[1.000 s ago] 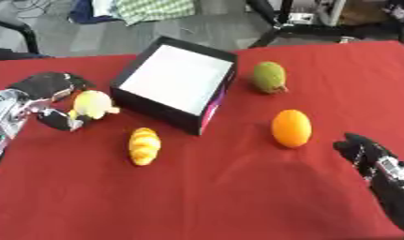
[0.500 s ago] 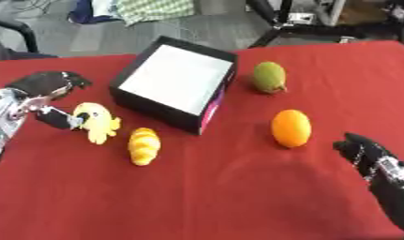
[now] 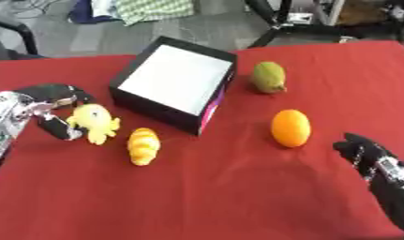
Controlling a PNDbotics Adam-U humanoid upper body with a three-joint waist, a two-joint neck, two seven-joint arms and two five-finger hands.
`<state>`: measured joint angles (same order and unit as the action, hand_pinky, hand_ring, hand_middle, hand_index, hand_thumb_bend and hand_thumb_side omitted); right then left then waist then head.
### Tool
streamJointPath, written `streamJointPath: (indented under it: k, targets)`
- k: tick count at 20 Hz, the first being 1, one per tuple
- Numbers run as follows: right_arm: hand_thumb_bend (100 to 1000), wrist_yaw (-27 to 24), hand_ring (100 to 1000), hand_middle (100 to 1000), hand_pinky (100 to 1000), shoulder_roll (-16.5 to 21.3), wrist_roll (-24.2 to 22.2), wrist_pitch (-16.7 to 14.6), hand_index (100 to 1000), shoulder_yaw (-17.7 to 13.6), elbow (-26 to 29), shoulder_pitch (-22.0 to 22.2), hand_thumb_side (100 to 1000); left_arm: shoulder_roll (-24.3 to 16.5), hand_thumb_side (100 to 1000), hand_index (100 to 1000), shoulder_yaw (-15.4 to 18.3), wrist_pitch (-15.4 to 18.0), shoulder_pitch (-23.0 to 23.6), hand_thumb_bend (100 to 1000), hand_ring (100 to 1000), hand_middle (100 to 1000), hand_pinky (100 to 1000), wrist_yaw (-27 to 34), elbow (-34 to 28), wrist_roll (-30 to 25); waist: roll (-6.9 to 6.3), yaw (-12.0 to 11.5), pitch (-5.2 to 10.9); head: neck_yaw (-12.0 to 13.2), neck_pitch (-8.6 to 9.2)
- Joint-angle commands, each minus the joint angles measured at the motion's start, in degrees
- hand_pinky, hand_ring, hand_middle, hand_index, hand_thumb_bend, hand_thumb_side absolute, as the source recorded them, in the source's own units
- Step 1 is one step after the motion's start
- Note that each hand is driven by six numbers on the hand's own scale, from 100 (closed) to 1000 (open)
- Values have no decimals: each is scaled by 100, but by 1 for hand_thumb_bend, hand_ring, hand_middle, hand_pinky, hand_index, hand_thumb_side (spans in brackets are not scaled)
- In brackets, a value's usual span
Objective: Pick up objects on the table and place them in the box.
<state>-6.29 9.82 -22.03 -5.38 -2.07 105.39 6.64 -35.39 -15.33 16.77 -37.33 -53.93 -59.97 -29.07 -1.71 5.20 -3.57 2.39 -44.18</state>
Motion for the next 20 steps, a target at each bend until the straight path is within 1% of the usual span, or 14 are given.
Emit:
streamJointPath:
  k: [1,3,4,5,6,9,11,14,17,20]
  targets:
    - [100,-5,908,759,1000,40,0,5,893,-2,51,-25,832,-43,184,891,3,38,-102,234,695,724,774,-85,25,43,-44,6,180,-13,6]
    - [100,-6,909,759,1000,39,-2,5,893,-2,52,-25,831,-32,100,834,6,26,-99,200,624,642,733,-177,25,230,-44,9,180,-18,6]
    - [100,-6,909,759,1000,38,-2,5,893,-3,52,-26,832,-35,100,779,12,16,-97,175,568,575,697,-235,10,377,-45,10,181,-19,6]
    - [100,-5,909,759,1000,38,0,5,893,-6,52,-26,831,-48,100,737,32,-4,-97,149,529,528,674,-288,-23,574,-45,10,181,-22,6]
    - [100,-4,909,759,1000,37,2,5,893,-9,52,-26,831,-65,100,682,55,-30,-91,106,481,473,639,-329,-60,789,-45,10,181,-23,6]
    - [100,0,909,759,1000,37,8,6,893,-17,46,-24,833,-154,100,571,185,-150,-60,100,392,361,579,-246,-267,1328,-47,4,183,-27,6]
    - [100,2,909,759,1000,39,10,7,893,-18,44,-22,833,-269,100,551,259,-233,-55,100,379,342,574,-104,-501,1480,-49,2,185,-28,6]
    - [100,5,909,759,1000,41,13,5,893,-23,40,-18,831,-504,100,547,380,-356,-151,100,378,339,580,110,-917,1475,-50,-6,195,-34,6]
    - [100,3,909,759,1000,44,15,4,894,-24,36,-10,831,-717,100,556,490,-489,-386,100,385,350,595,277,-1273,1423,-47,-20,209,-26,6]
    - [100,0,909,759,1000,47,6,2,894,-15,30,2,833,-751,100,556,511,-608,-708,100,385,350,597,315,-1412,1310,-40,-27,218,-7,6]
